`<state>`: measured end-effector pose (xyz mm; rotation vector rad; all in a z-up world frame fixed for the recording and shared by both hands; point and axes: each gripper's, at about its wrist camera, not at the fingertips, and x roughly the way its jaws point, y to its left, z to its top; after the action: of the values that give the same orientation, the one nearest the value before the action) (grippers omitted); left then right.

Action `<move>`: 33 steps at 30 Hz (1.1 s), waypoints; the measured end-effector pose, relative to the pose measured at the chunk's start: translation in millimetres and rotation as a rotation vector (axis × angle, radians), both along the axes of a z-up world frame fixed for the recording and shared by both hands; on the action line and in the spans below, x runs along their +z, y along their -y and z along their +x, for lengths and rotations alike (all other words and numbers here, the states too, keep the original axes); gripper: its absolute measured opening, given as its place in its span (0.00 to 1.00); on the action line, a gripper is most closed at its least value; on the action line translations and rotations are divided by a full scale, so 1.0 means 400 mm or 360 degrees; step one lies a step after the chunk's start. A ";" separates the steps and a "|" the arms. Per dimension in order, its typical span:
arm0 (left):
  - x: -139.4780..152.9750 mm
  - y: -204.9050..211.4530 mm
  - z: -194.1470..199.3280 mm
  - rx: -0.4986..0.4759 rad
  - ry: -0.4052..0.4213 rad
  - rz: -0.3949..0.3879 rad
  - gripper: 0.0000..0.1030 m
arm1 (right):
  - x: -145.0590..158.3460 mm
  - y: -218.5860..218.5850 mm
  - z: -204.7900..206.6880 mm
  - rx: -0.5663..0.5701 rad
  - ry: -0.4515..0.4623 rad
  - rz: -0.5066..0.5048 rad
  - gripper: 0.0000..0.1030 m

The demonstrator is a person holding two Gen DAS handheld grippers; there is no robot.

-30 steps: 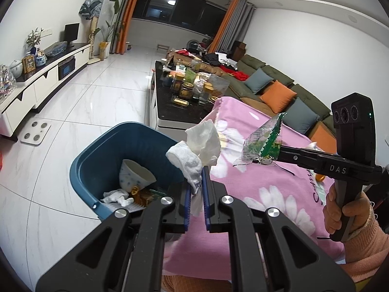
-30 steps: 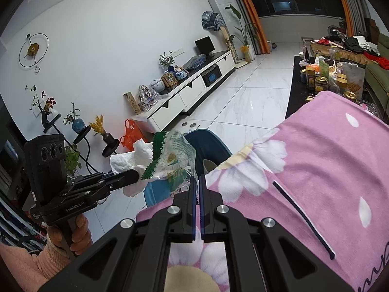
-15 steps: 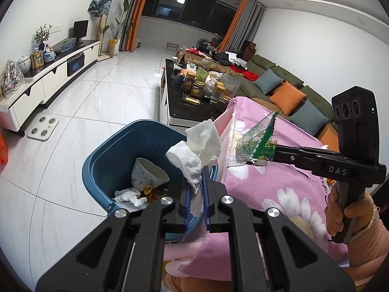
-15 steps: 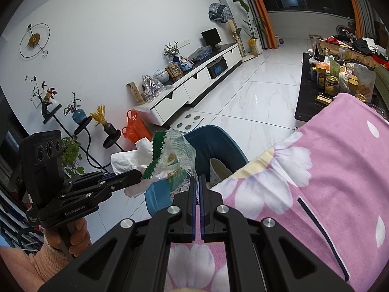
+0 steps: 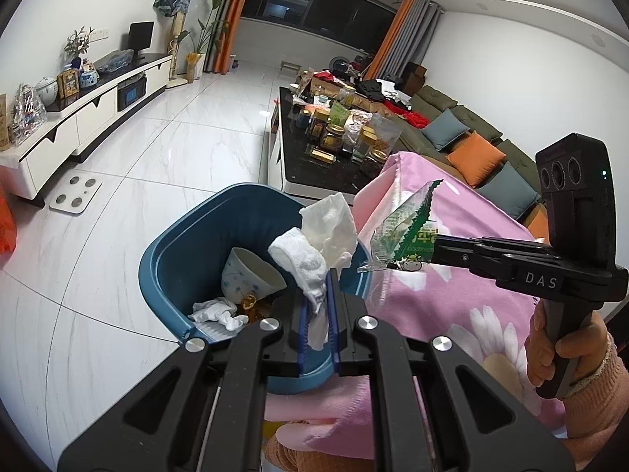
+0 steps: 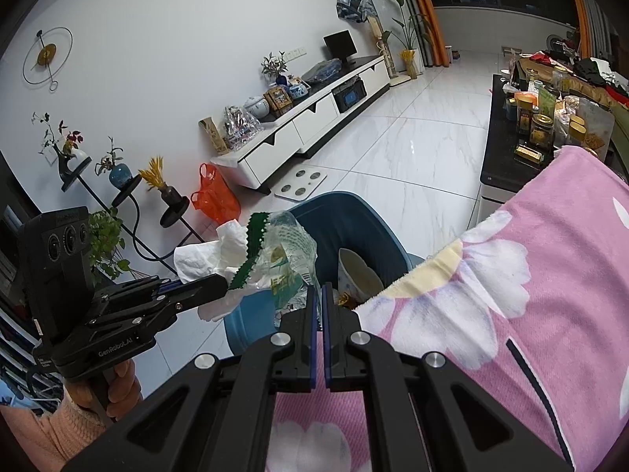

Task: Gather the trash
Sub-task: 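Open the right gripper over the bin while the left gripper releases the tissue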

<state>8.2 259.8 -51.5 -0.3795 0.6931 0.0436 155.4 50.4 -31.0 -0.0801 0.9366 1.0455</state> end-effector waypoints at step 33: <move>0.013 0.038 0.007 0.0056 0.0087 0.0080 0.59 | -0.012 0.023 0.000 -0.0050 -0.0020 0.0000 0.28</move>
<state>11.0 244.6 -46.2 -0.3436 0.6303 0.0836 155.2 41.1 -35.9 -0.0586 0.9463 1.0183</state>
